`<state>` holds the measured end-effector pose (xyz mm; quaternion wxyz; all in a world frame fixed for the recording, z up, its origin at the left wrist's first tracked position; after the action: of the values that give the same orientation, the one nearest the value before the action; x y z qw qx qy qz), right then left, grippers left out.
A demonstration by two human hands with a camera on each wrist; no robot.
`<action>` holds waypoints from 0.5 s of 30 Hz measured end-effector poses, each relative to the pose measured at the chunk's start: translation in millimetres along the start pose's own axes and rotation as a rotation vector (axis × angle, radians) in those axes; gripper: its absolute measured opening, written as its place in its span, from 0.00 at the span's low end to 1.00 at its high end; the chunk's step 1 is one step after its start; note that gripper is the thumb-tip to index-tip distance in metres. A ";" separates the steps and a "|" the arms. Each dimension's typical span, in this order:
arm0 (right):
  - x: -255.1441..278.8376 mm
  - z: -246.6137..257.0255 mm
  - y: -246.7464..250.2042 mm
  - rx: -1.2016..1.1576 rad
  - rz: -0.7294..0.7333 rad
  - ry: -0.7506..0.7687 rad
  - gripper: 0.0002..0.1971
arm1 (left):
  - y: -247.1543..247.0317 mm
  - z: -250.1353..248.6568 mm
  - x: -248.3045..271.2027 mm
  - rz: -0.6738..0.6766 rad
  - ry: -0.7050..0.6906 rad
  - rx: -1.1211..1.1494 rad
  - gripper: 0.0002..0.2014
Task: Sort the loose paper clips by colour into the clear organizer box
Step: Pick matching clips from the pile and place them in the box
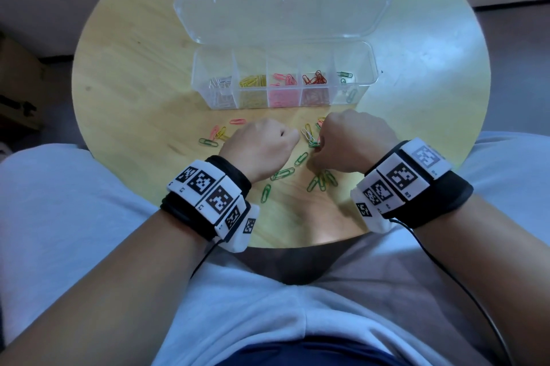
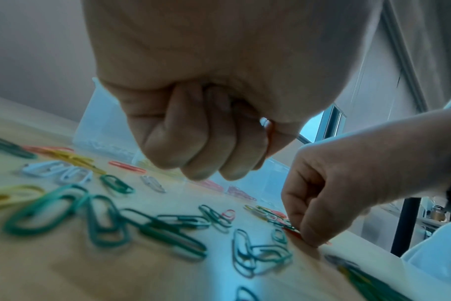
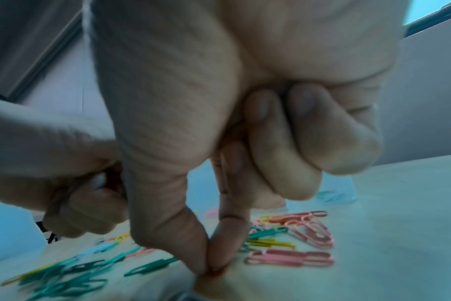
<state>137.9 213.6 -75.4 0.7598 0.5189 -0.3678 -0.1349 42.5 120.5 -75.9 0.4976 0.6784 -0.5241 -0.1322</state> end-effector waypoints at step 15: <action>1.8 -9.7 3.1 -0.130 -0.057 -0.009 0.11 | -5.5 1.3 2.9 0.034 -0.072 0.051 0.16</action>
<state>145.4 220.5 -73.8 0.7861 0.4781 -0.3466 -0.1824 45.9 117.1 -80.0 0.4631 0.6767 -0.5562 -0.1349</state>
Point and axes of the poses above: each hand's wrist, its own x-axis away from the middle knuckle, its own y-axis out of the back of the hand, z = x × y, the point moved 6 cm from there along -x, towards the middle knuckle, and after that the axes turned 6 degrees about -x, right-handed, at the moved point
